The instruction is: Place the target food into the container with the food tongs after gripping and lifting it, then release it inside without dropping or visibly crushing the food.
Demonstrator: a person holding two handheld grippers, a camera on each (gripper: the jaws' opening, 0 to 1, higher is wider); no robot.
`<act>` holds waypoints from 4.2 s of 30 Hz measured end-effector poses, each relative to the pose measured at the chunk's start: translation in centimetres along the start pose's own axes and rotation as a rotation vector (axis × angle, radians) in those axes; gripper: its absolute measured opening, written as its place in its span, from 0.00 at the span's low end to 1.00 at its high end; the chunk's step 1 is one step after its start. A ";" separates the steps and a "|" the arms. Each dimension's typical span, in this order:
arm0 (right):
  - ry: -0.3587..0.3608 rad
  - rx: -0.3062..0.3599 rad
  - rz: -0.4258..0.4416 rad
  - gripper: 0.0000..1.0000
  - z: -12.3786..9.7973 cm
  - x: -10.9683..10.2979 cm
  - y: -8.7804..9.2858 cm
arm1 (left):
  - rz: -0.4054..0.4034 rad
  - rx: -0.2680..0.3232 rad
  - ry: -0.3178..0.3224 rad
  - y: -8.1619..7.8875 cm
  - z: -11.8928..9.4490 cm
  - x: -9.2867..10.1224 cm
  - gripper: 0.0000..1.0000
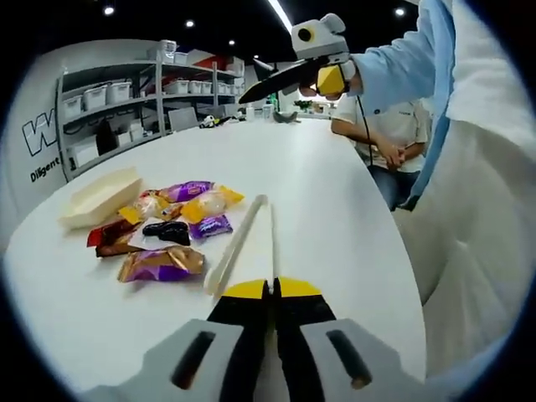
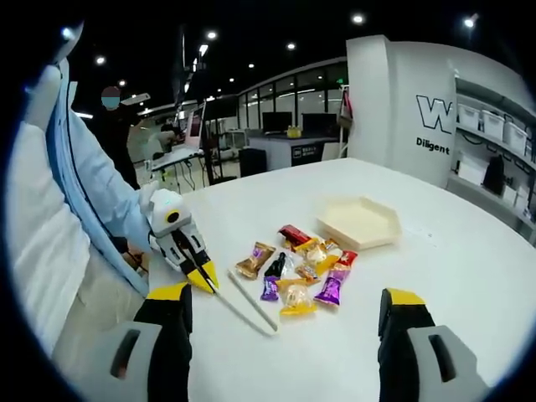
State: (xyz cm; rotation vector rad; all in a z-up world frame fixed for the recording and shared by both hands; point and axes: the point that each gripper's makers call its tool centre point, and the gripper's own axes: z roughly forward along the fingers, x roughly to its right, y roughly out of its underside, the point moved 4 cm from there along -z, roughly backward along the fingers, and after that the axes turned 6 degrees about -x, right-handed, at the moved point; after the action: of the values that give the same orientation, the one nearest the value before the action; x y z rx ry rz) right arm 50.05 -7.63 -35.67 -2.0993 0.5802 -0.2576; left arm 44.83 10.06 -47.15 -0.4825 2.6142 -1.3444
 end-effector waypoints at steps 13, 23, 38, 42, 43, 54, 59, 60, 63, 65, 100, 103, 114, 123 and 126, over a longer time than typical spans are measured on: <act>-0.007 -0.003 -0.001 0.95 0.2 0.2 0.1 | 0.045 0.017 0.038 -0.2 -0.5 0.2 0.00; -0.015 -0.006 0.002 0.94 0.4 0.2 0.5 | 0.027 0.108 0.033 -3.1 -2.2 -0.6 0.00; -0.061 0.006 -0.008 0.94 1.3 -0.4 0.1 | -0.012 0.280 0.041 -7.8 -4.5 -1.3 0.00; -0.088 0.009 -0.015 0.93 2.0 -0.9 -0.3 | -0.050 0.338 0.062 -9.0 -5.2 -1.4 0.00; -0.095 0.011 -0.017 0.93 2.2 -1.0 -0.5 | -0.057 0.350 0.065 -9.3 -5.3 -1.4 0.00; -0.142 0.057 -0.028 0.90 2.8 -1.6 -2.5 | -0.091 0.438 0.110 -10.4 -6.4 -2.2 0.00; -0.179 0.076 -0.027 0.86 3.0 -2.2 -3.1 | -0.124 0.485 0.136 -10.8 -6.8 -2.4 0.00; -0.186 0.078 -0.023 0.85 3.1 -2.3 -3.2 | -0.124 0.488 0.137 -10.8 -6.8 -2.5 0.00; -0.196 0.080 -0.027 0.84 3.3 -2.6 -3.5 | -0.142 0.501 0.155 -10.7 -6.8 -2.5 0.00; -0.207 0.084 -0.028 0.82 3.4 -2.8 -3.8 | -0.151 0.512 0.164 -10.7 -6.8 -2.5 0.00; -0.437 0.217 -0.007 0.50 2.6 -6.6 -8.5 | -0.226 0.628 0.359 -12.3 -7.8 -0.3 0.00; -0.447 0.213 -0.027 0.47 2.4 -6.8 -8.6 | -0.220 0.618 0.386 -12.3 -8.0 0.0 0.00; -0.475 0.214 -0.032 0.37 2.3 -7.3 -8.9 | -0.220 0.636 0.409 -12.9 -7.9 0.2 0.00; -0.488 0.198 -0.049 0.34 2.4 -7.6 -8.7 | -0.215 0.624 0.438 -13.0 -7.8 0.5 0.00; -0.495 0.193 -0.054 0.32 2.4 -7.8 -8.7 | -0.211 0.621 0.445 -13.0 -7.8 0.6 0.00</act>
State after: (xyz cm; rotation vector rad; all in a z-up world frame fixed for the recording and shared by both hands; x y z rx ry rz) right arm 46.92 2.09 -29.55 -1.8954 0.1930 0.1708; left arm 44.70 8.73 -32.04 -0.3954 2.2762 -2.4483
